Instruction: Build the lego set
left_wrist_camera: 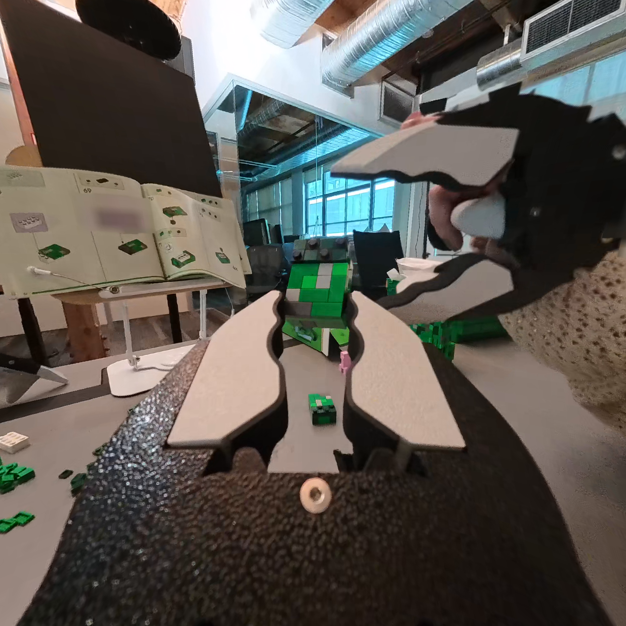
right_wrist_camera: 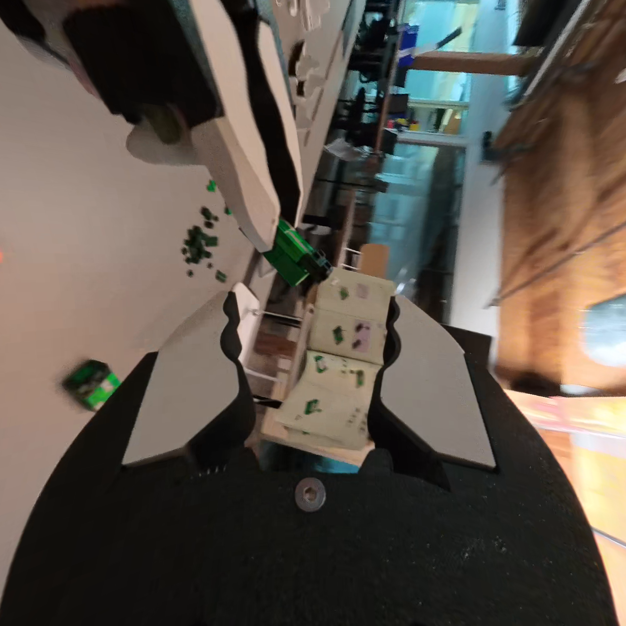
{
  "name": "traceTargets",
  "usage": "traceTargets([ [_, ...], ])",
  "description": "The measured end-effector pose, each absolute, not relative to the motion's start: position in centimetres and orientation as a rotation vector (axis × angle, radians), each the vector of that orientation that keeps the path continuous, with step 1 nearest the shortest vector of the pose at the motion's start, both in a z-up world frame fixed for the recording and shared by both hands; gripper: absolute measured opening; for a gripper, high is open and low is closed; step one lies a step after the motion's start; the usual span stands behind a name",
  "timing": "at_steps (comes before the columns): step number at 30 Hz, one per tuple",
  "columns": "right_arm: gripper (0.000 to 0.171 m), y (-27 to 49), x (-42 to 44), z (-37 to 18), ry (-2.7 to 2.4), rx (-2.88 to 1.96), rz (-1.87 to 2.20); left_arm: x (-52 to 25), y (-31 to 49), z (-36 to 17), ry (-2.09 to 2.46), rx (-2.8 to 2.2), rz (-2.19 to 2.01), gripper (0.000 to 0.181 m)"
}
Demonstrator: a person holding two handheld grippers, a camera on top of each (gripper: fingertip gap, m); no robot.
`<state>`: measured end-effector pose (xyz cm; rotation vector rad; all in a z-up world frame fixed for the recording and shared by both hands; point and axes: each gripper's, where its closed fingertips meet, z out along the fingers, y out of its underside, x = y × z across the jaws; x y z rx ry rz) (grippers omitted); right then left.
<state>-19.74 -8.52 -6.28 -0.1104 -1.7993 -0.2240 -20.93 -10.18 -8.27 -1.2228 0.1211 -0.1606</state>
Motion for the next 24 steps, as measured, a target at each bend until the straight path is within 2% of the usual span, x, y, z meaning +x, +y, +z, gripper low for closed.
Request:
traceTargets([
  [4,0.077,-8.6,-20.5,-6.4,-1.727,-0.038,-0.359,-20.8,-9.8,-8.0,0.107,-1.256,-0.151,0.035],
  [9,0.063,-7.8,-21.3,-6.3,-1.680,0.051,-0.527,-20.3,-9.5,-7.7,0.112,-1.282,-0.131,0.035],
  [14,0.046,-7.2,-21.6,-6.7,-1.654,0.104,-0.614,-19.9,-9.5,-7.6,0.133,-1.289,-0.101,0.035],
  [18,0.024,-7.1,-21.6,-6.0,-1.600,0.142,-0.657,-19.8,-9.5,-7.6,0.131,-1.300,-0.111,0.035],
  [24,0.022,-6.8,-21.4,-6.3,-1.589,0.189,-0.711,-19.6,-9.2,-8.0,0.123,-1.347,-0.099,0.035],
])
